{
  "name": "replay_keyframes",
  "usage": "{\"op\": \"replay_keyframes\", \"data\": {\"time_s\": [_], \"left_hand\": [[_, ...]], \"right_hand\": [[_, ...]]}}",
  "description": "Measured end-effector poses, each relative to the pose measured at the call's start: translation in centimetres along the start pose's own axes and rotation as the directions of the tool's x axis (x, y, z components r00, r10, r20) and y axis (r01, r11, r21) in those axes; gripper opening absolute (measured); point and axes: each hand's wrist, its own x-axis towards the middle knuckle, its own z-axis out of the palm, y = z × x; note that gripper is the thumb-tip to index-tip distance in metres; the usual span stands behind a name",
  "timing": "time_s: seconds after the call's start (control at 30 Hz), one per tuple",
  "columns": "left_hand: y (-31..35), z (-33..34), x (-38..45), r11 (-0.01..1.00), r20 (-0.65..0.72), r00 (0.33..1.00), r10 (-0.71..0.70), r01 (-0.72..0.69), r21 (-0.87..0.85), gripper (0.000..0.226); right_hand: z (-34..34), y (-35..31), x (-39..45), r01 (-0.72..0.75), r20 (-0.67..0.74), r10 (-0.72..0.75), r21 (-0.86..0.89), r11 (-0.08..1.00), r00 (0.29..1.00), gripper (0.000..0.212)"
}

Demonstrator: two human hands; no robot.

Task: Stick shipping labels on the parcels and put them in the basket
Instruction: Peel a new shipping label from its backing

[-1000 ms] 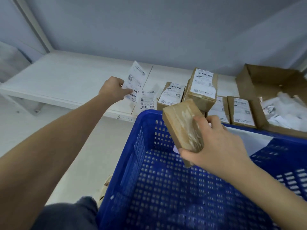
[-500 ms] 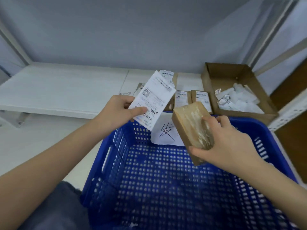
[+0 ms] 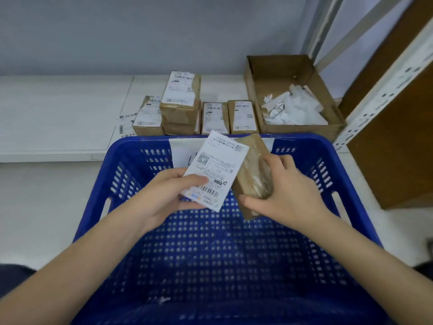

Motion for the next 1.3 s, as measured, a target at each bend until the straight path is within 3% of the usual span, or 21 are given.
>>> {"op": "replay_keyframes", "data": {"time_s": [0.13, 0.3, 0.43, 0.57, 0.73, 0.87, 1.17, 1.3], "left_hand": [[-0.6, 0.6, 1.0, 0.988, 0.065, 0.996, -0.059, 0.067, -0.14, 0.046], [-1.6, 1.1, 1.4, 0.978, 0.127, 0.989, -0.07, 0.093, -0.185, 0.045], [-2.1, 1.3, 1.3, 0.988, 0.216, 0.974, -0.067, 0.096, -0.125, 0.043], [-2.3, 1.5, 1.5, 0.986, 0.233, 0.971, -0.056, 0.091, -0.142, 0.039], [-1.7, 1.3, 1.6, 0.972, 0.224, 0.974, -0.032, 0.083, -0.219, 0.039], [-1.4, 1.2, 1.6, 0.975, 0.218, 0.976, -0.019, 0.067, -0.212, 0.041], [0.1, 0.4, 1.3, 0.997, 0.183, 0.982, 0.04, -0.026, -0.079, 0.04], [0.9, -0.3, 1.1, 0.997, 0.19, 0.98, 0.053, -0.042, -0.064, 0.04]], "right_hand": [[0.9, -0.1, 0.0, 0.04, -0.008, -0.04, 0.047, 0.998, 0.999, 0.093], [2.8, 0.7, -0.6, 0.054, -0.019, -0.051, 0.158, 0.986, 0.999, 0.099], [3.8, 1.5, -1.4, 0.076, -0.006, -0.076, 0.249, 0.966, 0.997, 0.112], [4.0, 1.8, -1.4, 0.203, -0.109, -0.179, 0.278, 0.939, 0.978, 0.072], [3.1, 1.4, -0.1, 0.212, -0.174, -0.143, 0.488, 0.847, 0.974, 0.045], [2.7, 1.9, 0.6, 0.204, -0.097, -0.183, 0.612, 0.764, 0.978, 0.024], [0.3, 1.6, 1.1, 0.082, -0.001, -0.139, 0.813, 0.576, 0.99, 0.022], [-1.3, 1.5, 0.4, -0.025, 0.112, -0.174, 0.9, 0.436, 0.978, 0.02]]}}
